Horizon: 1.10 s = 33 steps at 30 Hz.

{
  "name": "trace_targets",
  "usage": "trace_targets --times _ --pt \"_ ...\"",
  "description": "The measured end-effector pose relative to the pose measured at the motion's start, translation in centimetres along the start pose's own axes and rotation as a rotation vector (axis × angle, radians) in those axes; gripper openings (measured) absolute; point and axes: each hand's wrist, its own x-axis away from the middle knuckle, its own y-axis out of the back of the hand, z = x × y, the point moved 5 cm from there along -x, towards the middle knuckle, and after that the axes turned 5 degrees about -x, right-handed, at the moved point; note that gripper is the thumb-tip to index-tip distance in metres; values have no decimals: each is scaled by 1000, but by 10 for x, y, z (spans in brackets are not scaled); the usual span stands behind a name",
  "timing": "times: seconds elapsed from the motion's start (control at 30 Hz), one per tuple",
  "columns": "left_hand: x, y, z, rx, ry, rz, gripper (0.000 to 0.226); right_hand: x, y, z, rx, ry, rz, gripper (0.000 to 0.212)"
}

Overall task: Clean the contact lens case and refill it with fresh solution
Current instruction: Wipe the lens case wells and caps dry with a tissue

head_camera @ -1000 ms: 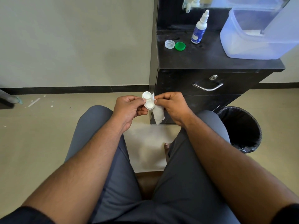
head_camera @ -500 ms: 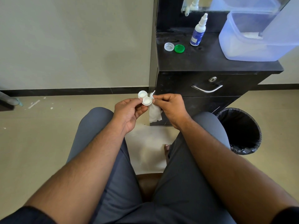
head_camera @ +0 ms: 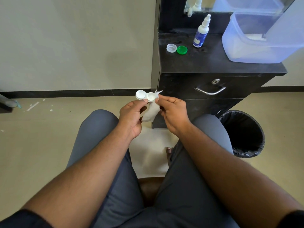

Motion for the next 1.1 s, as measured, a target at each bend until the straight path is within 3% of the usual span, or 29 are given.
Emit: trace_targets --times 0.13,0.37,0.47,0.53,0.63,0.8,0.93,1.1 --pt "2 -2 0 -30 -81 -55 7 4 -2 -5 -151 -85 -25 15" --pt "6 1 0 -105 -117 -189 8 11 -8 -15 -84 -202 10 13" --pt "4 8 -10 -134 -183 -252 16 8 -6 -8 -162 -239 18 10" --pt "2 11 -18 -237 -235 -217 18 3 3 3 -241 -190 -62 9" --pt "1 10 -25 -468 -284 -43 12 -2 18 19 -253 -113 -153 11" --pt "8 5 -29 -692 -264 221 15 -3 23 28 74 7 -103 9" --pt "11 3 -29 -741 -263 281 16 -3 15 23 348 43 24 8" --pt "12 5 -33 -711 -337 199 10 -2 11 21 406 30 75 7"
